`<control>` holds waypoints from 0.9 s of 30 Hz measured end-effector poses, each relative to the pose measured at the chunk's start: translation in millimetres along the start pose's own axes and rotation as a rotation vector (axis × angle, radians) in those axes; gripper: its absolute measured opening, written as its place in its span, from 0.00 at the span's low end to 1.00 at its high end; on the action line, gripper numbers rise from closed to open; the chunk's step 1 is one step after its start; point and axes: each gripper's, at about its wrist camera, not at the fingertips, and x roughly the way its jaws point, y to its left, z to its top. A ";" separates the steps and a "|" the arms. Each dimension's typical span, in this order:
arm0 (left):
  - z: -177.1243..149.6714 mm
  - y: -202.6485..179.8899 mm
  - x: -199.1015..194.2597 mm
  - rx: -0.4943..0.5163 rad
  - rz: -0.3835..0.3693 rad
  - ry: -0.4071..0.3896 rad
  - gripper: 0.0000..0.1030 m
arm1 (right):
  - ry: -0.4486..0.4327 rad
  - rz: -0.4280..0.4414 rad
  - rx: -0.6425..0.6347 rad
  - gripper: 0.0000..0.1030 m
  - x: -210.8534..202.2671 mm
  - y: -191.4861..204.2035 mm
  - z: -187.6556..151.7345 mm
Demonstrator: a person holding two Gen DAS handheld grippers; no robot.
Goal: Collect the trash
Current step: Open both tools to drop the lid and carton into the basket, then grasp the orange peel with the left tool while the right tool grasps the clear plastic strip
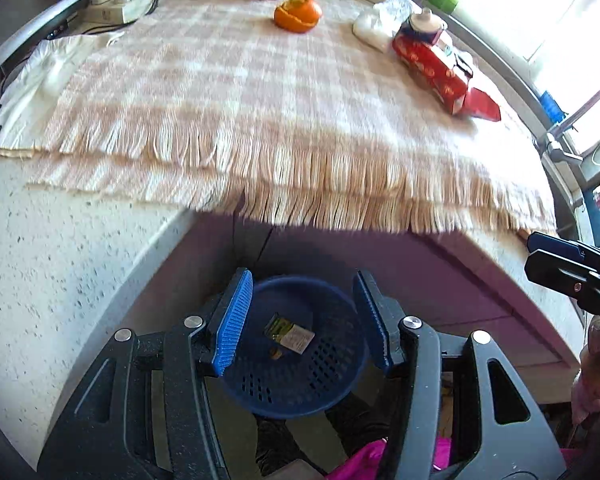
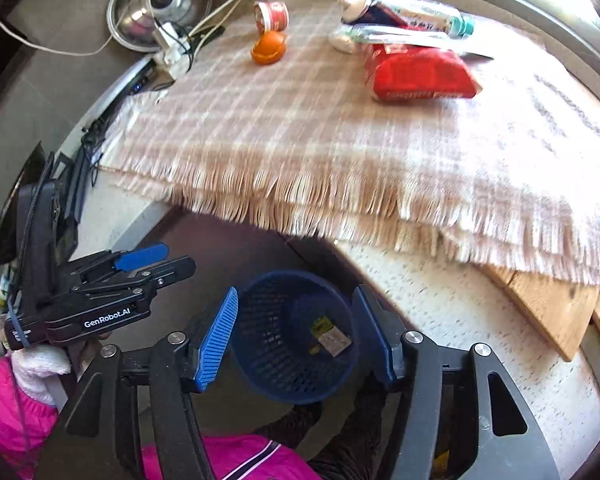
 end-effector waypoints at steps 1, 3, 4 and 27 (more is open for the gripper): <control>6.4 -0.5 -3.4 -0.008 -0.002 -0.012 0.52 | -0.014 -0.001 0.011 0.64 -5.1 -5.6 4.0; 19.5 -1.9 -9.8 -0.024 -0.006 -0.034 0.52 | -0.036 -0.002 0.030 0.64 -12.6 -21.8 15.8; 26.4 -3.2 -11.8 -0.028 -0.006 -0.044 0.52 | -0.047 -0.006 0.039 0.64 -15.1 -24.8 24.8; 169.1 -13.0 28.4 -0.154 0.069 -0.164 0.63 | -0.070 0.120 0.351 0.64 2.8 -178.2 153.4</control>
